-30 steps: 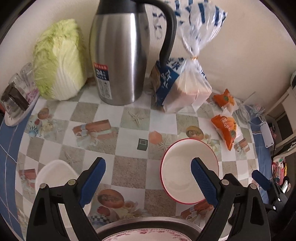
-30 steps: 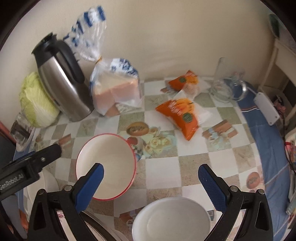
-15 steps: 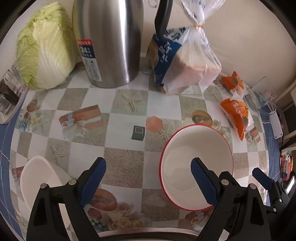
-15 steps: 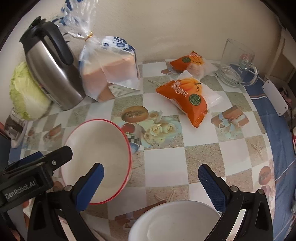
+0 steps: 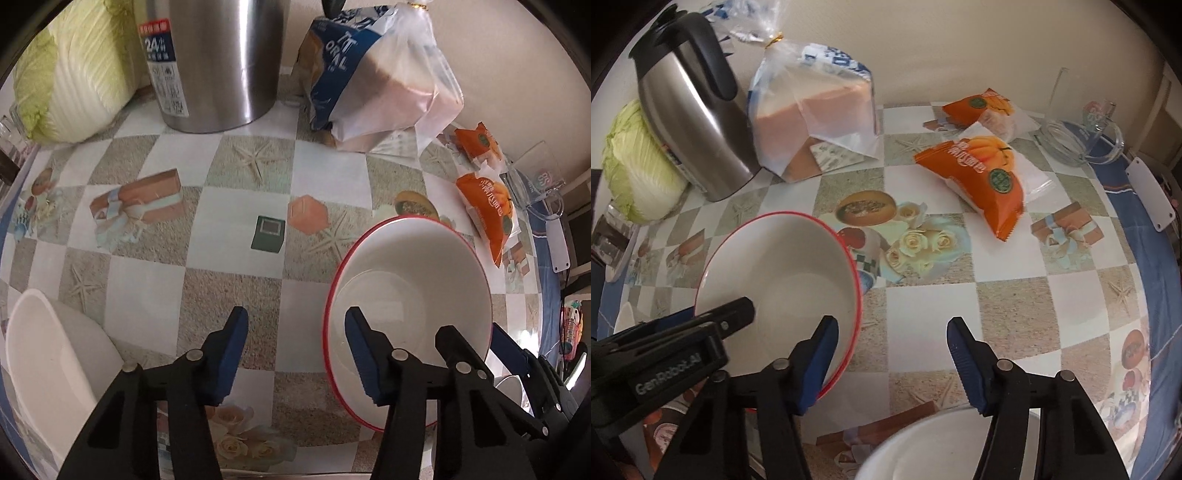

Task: Organize plates and bowls
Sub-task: 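Close the left gripper on the red-rimmed bowl rim, then lift the red-rimmed bowl and carry it over the steel basin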

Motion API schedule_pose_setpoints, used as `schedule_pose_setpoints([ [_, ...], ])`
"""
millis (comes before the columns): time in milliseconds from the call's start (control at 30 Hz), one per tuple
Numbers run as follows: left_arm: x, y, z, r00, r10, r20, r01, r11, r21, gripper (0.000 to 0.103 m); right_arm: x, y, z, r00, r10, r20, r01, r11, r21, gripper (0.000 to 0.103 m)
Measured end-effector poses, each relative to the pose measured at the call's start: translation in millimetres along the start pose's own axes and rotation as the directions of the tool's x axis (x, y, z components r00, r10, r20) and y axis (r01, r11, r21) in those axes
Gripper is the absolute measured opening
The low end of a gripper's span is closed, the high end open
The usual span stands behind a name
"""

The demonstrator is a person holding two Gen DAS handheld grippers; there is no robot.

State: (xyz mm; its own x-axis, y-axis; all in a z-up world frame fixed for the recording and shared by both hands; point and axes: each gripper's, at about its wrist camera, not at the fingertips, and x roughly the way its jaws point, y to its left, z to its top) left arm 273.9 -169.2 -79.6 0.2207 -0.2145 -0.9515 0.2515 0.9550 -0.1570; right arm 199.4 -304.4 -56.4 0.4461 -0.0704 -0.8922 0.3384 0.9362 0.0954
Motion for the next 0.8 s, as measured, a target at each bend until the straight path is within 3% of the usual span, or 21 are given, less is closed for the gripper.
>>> schedule_pose_setpoints([
  [33,1,1,-1,1.0,-0.002,-0.003,0.002,1.0,-0.003,0.044,0,1,0,1.0,0.01,0.001,-0.01,1.0,0.0,0.059],
  [200,4,0,-3,0.998,-0.056,-0.01,0.055,0.998,-0.005,0.024,2,7,-1,0.999,0.046,-0.004,-0.047,0.999,-0.014,0.041],
  [267,5,-6,-3,0.998,-0.069,-0.014,0.069,0.997,0.019,0.012,3,12,-3,0.998,0.057,-0.008,-0.057,0.998,-0.029,0.034],
  [367,6,-12,-4,0.997,-0.072,-0.016,0.073,0.997,0.037,0.01,9,14,-5,0.996,0.087,-0.027,-0.088,0.996,-0.034,0.022],
  [800,-20,-6,-12,0.993,-0.108,0.041,0.107,0.994,0.023,0.009,-13,14,-2,0.995,0.092,0.025,-0.091,0.995,-0.046,0.022],
])
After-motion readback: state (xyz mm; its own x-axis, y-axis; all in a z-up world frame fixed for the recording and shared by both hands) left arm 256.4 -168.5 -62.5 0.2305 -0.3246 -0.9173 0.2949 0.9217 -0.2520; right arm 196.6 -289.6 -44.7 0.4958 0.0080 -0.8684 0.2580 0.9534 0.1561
